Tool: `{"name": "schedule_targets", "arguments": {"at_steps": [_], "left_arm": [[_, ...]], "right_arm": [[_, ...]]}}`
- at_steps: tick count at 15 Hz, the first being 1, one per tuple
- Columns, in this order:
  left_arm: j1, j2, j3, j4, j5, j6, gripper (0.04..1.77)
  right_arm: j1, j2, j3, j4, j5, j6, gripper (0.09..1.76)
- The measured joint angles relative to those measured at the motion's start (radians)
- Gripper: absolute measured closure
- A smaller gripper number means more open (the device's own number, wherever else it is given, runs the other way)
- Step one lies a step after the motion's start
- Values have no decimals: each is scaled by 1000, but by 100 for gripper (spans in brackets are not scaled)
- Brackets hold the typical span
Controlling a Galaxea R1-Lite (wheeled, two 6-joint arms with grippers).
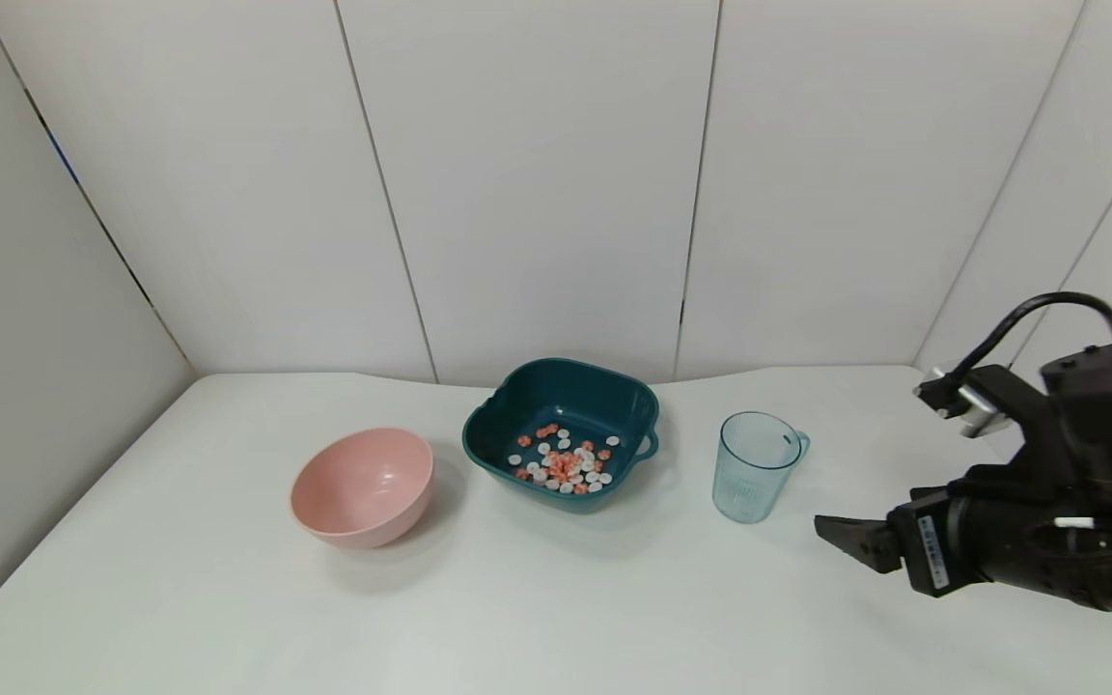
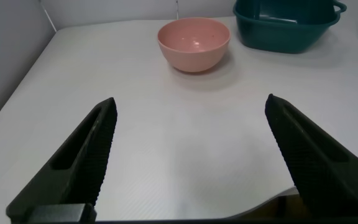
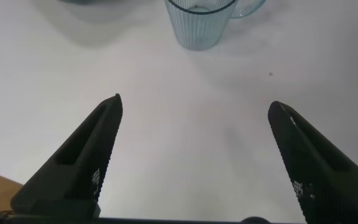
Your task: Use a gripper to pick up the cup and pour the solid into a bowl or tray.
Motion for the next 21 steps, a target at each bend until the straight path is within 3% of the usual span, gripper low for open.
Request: {"name": "schedule_targets", "arguments": {"at_steps": [9, 12, 15, 21], "left_arm": [[0, 0, 0, 0, 0, 0, 9], [0, 0, 0, 0, 0, 0, 9], [0, 0, 0, 0, 0, 0, 9], [0, 0, 0, 0, 0, 0, 9]], "right_arm": [[-53, -457, 15, 248, -6, -6, 15], [-60, -605, 18, 305, -21, -93, 15], [-71, -711, 16, 335, -158, -147, 15], [-113, -869, 69, 337, -292, -146, 15]]}}
